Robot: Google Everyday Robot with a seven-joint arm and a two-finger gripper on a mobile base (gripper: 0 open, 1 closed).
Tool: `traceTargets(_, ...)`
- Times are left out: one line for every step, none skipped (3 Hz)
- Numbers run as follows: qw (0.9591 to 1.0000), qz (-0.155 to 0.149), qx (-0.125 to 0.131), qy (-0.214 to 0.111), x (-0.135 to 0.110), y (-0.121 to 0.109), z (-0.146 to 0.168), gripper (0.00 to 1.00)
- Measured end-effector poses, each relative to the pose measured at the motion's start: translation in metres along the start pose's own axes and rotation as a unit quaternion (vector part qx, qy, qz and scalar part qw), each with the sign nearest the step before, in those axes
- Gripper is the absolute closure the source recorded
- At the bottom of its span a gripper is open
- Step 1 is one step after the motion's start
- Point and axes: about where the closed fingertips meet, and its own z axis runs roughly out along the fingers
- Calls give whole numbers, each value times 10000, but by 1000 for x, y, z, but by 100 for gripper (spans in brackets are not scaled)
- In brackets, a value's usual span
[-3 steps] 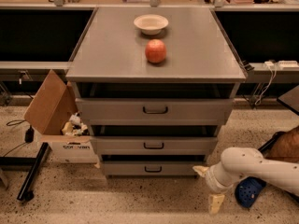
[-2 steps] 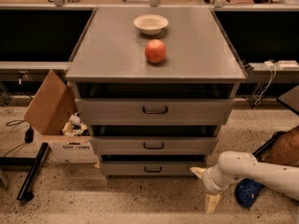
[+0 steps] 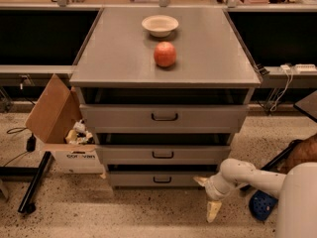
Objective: Open bottom drawer
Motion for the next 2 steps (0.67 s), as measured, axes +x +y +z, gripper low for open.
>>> traceTargets(10000, 23, 6, 24, 3, -3, 3, 0)
traceTargets(9998, 136, 40, 141, 21, -20, 21, 0)
